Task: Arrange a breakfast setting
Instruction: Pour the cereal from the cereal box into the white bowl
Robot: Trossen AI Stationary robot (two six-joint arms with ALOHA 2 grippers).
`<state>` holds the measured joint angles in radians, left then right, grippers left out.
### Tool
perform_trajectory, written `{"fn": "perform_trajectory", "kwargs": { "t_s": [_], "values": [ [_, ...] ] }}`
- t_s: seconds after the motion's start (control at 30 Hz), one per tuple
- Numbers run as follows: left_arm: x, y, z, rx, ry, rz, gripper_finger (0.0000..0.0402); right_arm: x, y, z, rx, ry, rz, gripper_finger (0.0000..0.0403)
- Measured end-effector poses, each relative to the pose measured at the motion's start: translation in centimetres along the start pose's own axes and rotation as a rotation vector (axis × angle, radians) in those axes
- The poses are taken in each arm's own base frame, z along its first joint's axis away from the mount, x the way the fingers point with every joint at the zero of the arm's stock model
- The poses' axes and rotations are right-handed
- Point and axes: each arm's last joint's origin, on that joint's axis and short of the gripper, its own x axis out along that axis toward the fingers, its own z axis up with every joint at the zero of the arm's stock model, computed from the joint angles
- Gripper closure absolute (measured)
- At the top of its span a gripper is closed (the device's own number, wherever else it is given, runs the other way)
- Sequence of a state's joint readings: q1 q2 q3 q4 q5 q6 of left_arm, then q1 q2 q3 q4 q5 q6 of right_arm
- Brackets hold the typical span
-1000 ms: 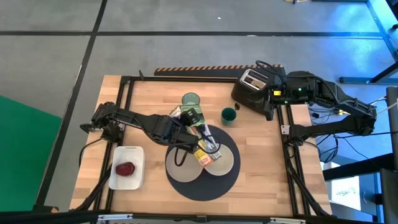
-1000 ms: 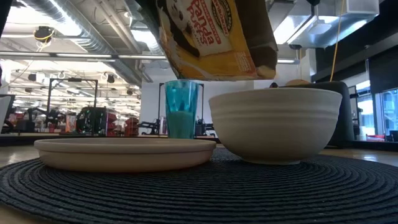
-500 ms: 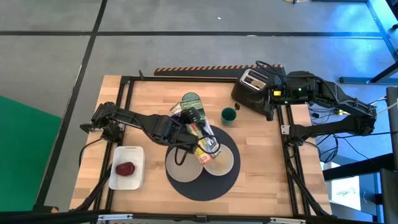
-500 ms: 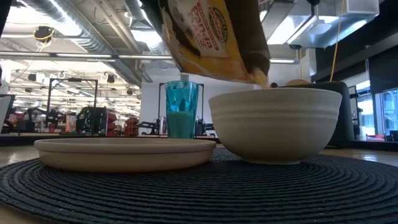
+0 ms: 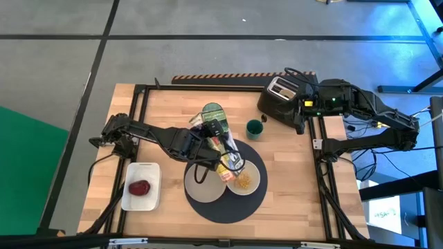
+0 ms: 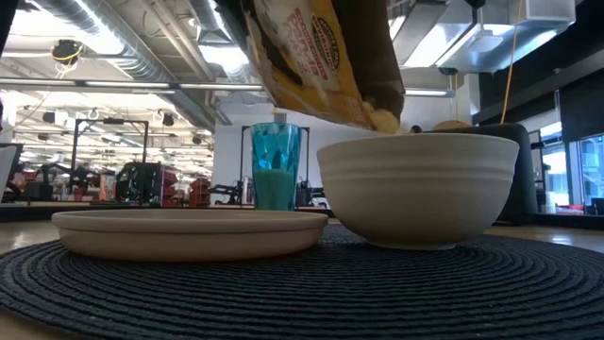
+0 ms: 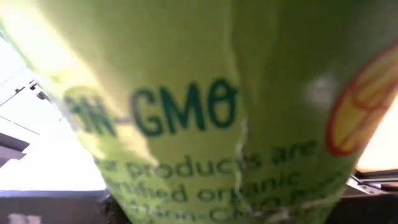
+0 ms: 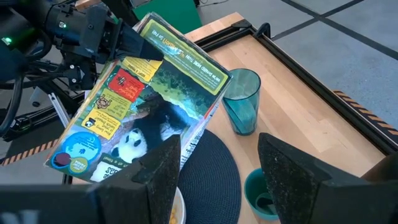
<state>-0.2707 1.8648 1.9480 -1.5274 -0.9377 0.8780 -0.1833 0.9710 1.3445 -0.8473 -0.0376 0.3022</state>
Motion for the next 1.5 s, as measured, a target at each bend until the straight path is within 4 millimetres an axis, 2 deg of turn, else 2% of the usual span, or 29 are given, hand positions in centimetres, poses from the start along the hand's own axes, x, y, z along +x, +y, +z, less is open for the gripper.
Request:
{"fn": "perform_trajectory", "kwargs": {
  "t_s": [0.77, 1.5],
  "values": [
    [-0.59, -0.25, 0.35, 0.006, -0.010, 0.013, 0.0218, 0.00, 0.00, 0.00, 0.000, -0.001, -0.001, 0.0196],
    [-0.89, -0.87, 0.52, -0.188, -0.072, -0.082, 0.0218, 0.00, 0.00, 0.00, -0.001, 0.000, -0.001, 0.0196]
  ]
}}
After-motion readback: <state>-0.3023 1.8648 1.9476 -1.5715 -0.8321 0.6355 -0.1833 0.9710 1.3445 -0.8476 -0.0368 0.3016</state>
